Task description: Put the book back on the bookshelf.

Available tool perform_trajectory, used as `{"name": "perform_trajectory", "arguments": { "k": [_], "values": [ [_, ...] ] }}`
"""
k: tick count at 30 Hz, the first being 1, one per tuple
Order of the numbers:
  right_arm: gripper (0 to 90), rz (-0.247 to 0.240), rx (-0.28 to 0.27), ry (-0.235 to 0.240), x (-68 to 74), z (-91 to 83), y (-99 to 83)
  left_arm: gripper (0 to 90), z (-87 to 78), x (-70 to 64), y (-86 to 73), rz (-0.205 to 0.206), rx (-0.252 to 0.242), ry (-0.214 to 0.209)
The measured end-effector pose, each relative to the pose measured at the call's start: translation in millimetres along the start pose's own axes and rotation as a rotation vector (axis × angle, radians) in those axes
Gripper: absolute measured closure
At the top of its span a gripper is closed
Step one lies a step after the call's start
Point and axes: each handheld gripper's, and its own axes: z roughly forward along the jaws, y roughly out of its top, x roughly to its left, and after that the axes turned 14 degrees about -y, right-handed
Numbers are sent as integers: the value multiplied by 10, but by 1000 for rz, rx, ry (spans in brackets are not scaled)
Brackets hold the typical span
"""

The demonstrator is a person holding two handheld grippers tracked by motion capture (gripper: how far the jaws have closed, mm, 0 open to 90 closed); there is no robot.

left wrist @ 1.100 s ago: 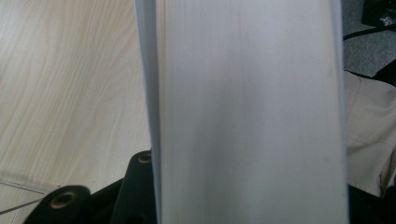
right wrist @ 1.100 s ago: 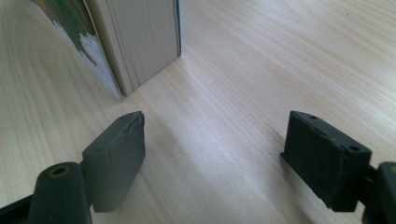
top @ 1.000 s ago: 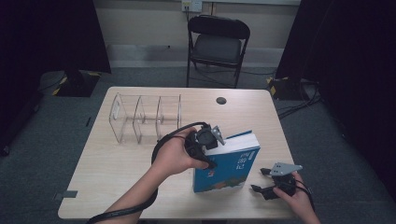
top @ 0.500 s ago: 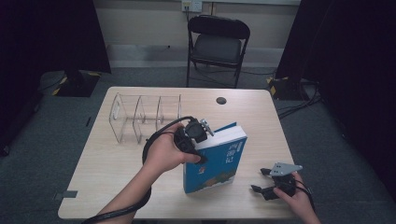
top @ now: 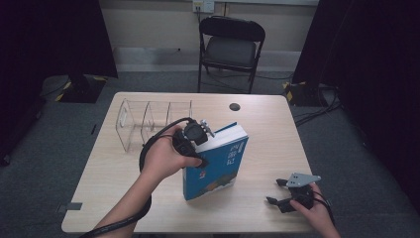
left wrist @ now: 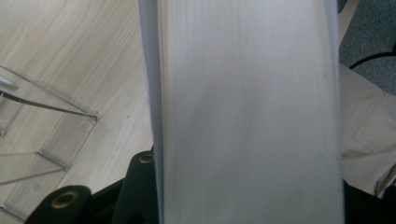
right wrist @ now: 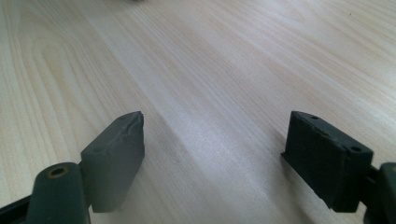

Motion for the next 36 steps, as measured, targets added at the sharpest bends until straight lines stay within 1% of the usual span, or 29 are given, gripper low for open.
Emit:
{"name": "perform_trajectory", "arguments": {
  "k": [1, 6, 9, 13, 14, 18, 19, 20, 21, 22, 29, 31, 32, 33, 34, 35, 36],
  "values": [
    [194, 0, 0, 0, 0, 0, 0, 618, -11, 9, -8, -13, -4, -3],
    [194, 0, -1, 0, 0, -2, -2, 619, -69, 25, -34, -29, 4, -3],
    [194, 0, 0, 0, 0, -2, -2, 619, -107, 37, -51, -41, 6, 5],
    [194, -4, 1, -1, -1, -6, -4, 619, -162, 55, -94, -50, -7, 9],
    [194, -4, 1, -2, 0, -7, -5, 619, -174, 65, -107, -60, -15, 5],
    [194, -5, 1, -1, 0, -11, -8, 619, -219, 76, -144, -77, -15, 6],
    [194, -4, 2, 0, 0, -12, -9, 619, -231, 81, -150, -75, -10, 5],
    [194, -4, 1, 0, 0, -12, -9, 619, -240, 85, -158, -86, -9, 10],
    [194, -5, 1, -1, 0, -13, -9, 619, -244, 93, -168, -87, -17, 9],
    [194, -5, 1, -1, 0, -13, -9, 619, -258, 99, -178, -86, -14, 10],
    [194, -7, -1, 2, 0, -20, -15, 619, -358, 147, -258, -121, -48, 28],
    [194, -6, 0, 2, 0, -20, -15, 619, -378, 155, -272, -130, -51, 31],
    [194, -6, -1, 2, 0, -20, -15, 619, -389, 162, -277, -126, -45, 36],
    [194, -7, -1, 2, 0, -20, -15, 619, -388, 163, -285, -136, -53, 36],
    [194, -7, -1, 2, 0, -21, -16, 619, -403, 169, -291, -137, -40, 41],
    [194, -7, -1, 2, 0, -21, -16, 619, -407, 174, -300, -135, -44, 40],
    [194, -7, -1, 3, 0, -22, -17, 619, -405, 173, -310, -153, -63, 40]
  ]
}}
